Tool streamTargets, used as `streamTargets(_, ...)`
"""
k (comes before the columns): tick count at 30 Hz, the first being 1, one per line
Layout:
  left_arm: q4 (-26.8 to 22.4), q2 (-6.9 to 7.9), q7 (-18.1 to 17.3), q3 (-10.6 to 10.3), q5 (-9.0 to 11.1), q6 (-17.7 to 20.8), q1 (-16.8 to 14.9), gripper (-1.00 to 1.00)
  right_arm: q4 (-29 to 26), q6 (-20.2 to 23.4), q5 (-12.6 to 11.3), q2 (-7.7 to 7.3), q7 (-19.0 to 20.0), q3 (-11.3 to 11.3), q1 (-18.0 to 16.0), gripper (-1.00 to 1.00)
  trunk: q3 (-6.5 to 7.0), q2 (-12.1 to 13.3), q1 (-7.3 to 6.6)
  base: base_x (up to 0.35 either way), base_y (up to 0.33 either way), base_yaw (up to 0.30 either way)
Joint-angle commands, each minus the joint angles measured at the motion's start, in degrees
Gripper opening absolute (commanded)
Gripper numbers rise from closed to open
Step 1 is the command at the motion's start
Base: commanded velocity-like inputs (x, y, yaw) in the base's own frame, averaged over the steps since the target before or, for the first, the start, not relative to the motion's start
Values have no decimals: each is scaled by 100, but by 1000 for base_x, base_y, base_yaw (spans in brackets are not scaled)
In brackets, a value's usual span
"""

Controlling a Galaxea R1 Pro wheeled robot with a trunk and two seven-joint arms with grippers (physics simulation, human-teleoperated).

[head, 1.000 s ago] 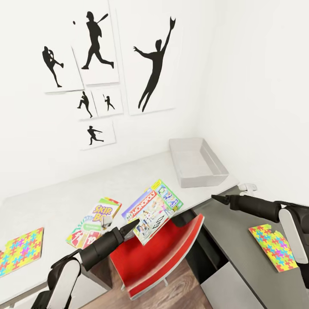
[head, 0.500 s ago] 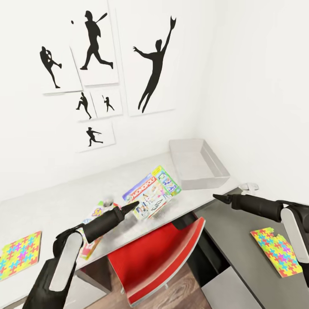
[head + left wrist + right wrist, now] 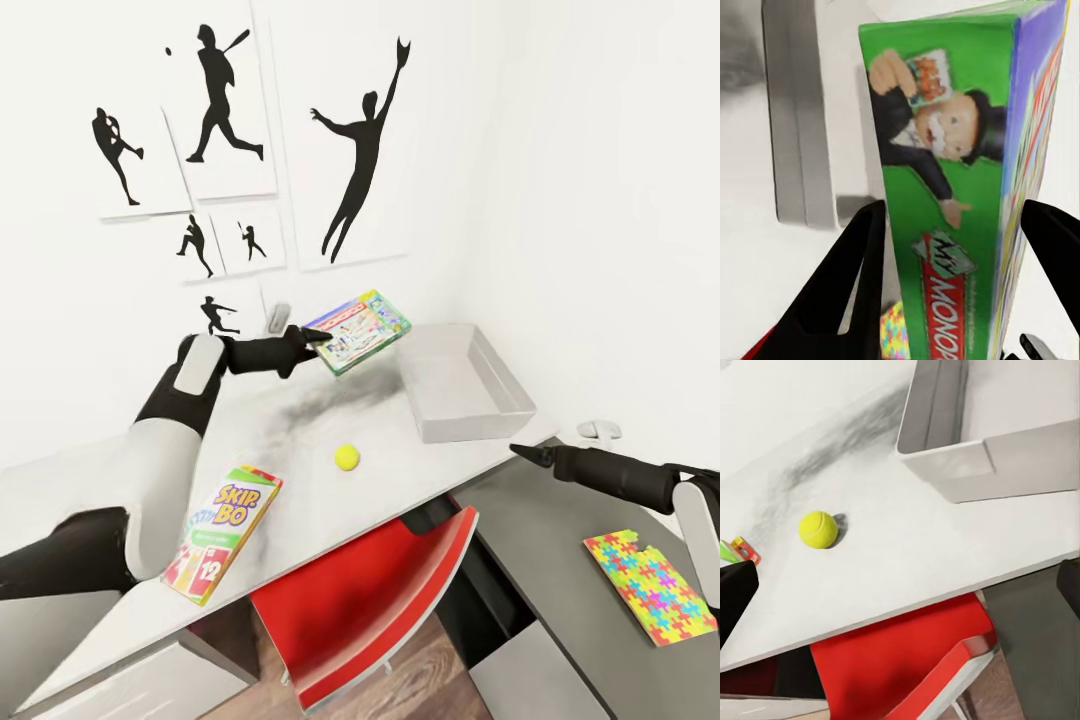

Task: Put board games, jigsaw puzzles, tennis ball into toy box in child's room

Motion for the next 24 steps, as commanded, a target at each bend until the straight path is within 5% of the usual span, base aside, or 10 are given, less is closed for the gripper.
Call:
streamTargets(1, 174, -7, -27, 42, -106, 34, -162, -100, -2, 28, 30, -3, 46, -13, -5, 100, -12, -11, 4, 0, 0, 0)
streamTargets(9, 983, -34, -174, 28, -101, 16, -1139, -100, -2, 28, 30, 0, 47, -33, 9, 100, -12, -11, 4, 0, 0, 0)
streamTargets(17, 1952, 139, -441, 17, -151, -6, -2185, -100, -2, 28, 35, 13, 43, -24, 8, 100, -12, -11, 4, 0, 0, -21)
streamTargets(24, 2324, 255, -737, -45, -157, 52, -2476, -100, -2, 28, 37, -2, 43, -27, 12, 100, -12, -11, 4, 0, 0, -190)
